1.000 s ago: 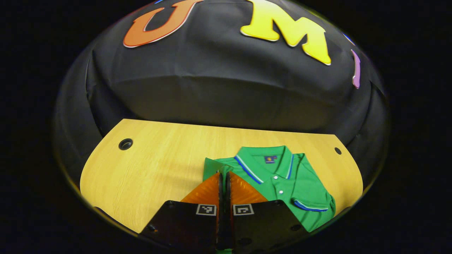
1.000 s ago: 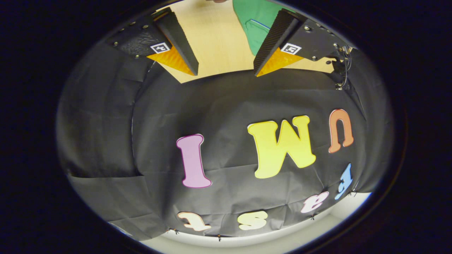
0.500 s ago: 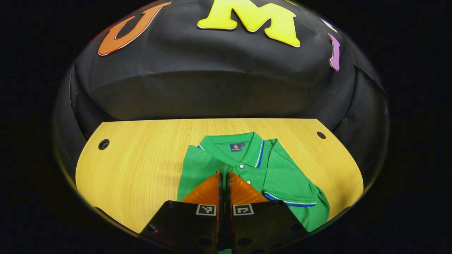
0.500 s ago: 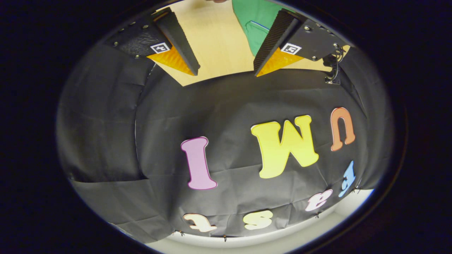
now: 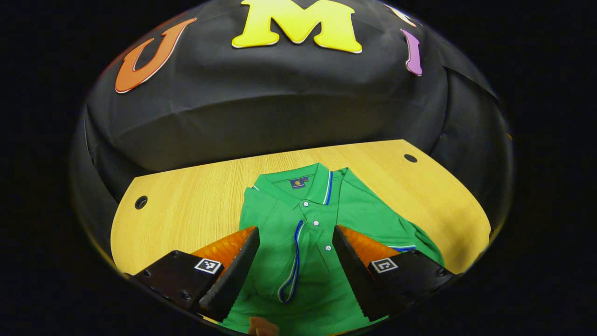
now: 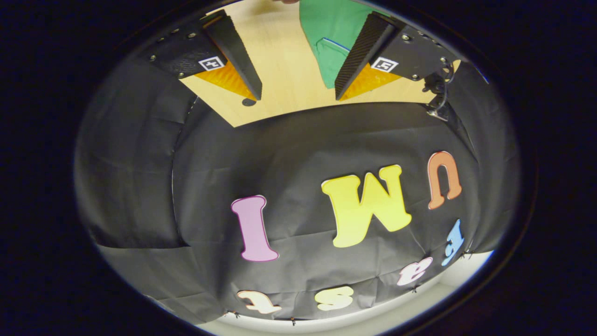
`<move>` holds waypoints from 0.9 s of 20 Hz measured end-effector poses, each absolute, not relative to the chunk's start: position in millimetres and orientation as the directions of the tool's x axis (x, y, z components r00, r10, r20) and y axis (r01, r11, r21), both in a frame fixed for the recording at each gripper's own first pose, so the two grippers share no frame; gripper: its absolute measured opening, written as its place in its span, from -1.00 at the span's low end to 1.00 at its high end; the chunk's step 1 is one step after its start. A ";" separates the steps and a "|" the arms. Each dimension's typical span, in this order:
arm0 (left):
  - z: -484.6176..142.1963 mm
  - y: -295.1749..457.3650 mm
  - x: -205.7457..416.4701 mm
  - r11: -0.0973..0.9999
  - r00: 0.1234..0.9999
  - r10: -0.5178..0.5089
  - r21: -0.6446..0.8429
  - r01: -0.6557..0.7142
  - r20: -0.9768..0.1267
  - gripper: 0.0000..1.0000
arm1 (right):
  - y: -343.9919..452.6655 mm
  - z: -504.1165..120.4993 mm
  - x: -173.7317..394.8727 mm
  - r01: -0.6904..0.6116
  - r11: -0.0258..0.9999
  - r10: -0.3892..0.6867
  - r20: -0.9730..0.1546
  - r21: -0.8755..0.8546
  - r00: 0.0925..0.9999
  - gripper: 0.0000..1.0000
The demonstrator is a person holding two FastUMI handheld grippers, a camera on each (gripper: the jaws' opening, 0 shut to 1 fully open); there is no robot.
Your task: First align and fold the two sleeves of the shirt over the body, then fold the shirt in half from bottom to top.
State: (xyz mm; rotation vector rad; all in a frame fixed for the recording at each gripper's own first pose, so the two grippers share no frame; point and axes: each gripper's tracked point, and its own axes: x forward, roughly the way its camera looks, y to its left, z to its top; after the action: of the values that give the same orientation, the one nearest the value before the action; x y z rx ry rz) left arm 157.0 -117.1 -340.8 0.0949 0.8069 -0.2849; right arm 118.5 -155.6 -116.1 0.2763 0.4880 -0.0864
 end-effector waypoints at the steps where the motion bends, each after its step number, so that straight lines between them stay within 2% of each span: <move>1: -329.7 -114.3 144.8 0.959 0.663 -0.226 -0.043 0.280 -0.714 1.00 | -150.1 -117.2 112.3 0.145 0.957 -0.006 -0.480 0.252 0.877 0.95; 4: -297.9 -104.5 96.1 0.955 0.675 -0.275 -0.112 0.275 -0.685 1.00 | -120.6 -133.8 77.9 0.126 0.956 0.032 -0.521 0.266 0.853 0.95; 9: -278.0 -68.9 -13.7 0.963 0.672 -0.249 -0.103 0.249 -0.698 1.00 | -68.1 -189.6 -9.7 0.065 0.972 0.095 -0.632 0.226 0.769 0.96; 15: -306.9 -19.7 -128.6 0.983 0.592 -0.168 -0.092 0.157 -0.788 1.00 | -48.2 -259.2 -105.1 0.055 0.983 0.100 -0.757 0.177 0.645 0.96; 18: -320.0 -4.3 -157.7 0.988 0.565 -0.140 -0.076 0.135 -0.813 1.00 | -42.3 -291.9 -143.1 0.057 0.983 0.109 -0.810 0.173 0.577 0.96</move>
State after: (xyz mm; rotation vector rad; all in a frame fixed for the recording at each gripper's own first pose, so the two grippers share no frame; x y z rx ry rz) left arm -157.7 -4.3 -320.0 -0.0053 0.9571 -0.1614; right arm -143.1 -42.3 -291.9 0.1879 0.9572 0.0309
